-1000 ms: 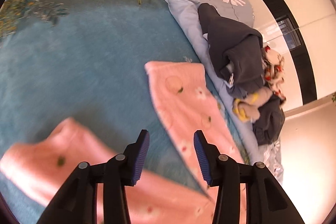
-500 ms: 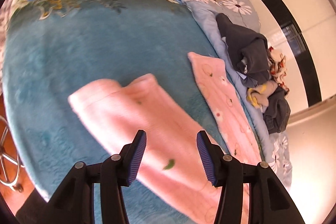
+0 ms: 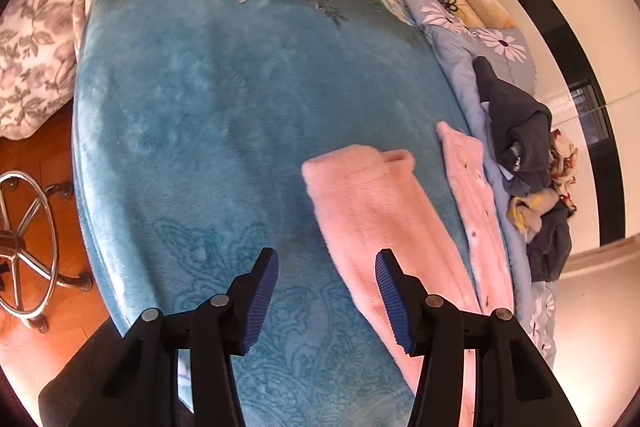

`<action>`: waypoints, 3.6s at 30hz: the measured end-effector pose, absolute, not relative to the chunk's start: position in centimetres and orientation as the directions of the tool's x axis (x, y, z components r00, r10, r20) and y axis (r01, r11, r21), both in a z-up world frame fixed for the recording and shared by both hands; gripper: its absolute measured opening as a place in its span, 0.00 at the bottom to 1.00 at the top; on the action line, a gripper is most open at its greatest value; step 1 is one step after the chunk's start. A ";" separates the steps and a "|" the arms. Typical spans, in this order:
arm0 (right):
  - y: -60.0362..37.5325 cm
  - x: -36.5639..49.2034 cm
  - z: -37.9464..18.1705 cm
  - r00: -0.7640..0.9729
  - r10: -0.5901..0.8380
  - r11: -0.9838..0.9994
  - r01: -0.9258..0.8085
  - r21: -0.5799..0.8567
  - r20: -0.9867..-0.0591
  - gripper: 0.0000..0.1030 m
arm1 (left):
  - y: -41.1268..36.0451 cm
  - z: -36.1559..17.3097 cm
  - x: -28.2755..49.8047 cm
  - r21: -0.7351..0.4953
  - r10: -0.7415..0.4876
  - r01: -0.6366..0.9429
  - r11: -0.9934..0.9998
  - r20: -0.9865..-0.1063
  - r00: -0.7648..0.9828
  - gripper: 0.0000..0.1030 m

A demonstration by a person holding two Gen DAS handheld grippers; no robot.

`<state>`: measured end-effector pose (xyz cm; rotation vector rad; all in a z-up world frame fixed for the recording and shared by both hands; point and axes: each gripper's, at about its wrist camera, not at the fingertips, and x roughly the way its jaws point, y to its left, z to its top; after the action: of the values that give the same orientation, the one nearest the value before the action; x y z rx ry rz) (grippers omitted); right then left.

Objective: Fold clothes

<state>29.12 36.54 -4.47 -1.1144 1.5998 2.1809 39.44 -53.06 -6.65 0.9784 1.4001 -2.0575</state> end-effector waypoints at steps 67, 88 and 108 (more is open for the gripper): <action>8.5 20.4 8.3 -0.506 -0.380 -0.925 0.188 0.331 -0.774 0.29 | -50.9 -4.9 43.2 -0.593 -0.050 0.658 -0.464 -0.724 -0.688 0.29; -35.6 23.1 -4.1 0.133 -0.469 -0.256 0.926 0.279 -0.873 0.29 | -50.2 -6.2 42.9 -0.582 -0.071 0.718 -0.382 -0.756 -0.651 0.39; -36.6 24.5 -3.9 0.086 -0.496 -0.112 0.981 0.162 -0.864 0.05 | -49.3 -7.2 43.5 -0.572 -0.076 0.741 -0.351 -0.772 -0.632 0.40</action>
<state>24.55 -36.56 -3.94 -2.3580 -1.5849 3.4042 43.47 -49.29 -7.18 0.8946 1.3481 -2.0243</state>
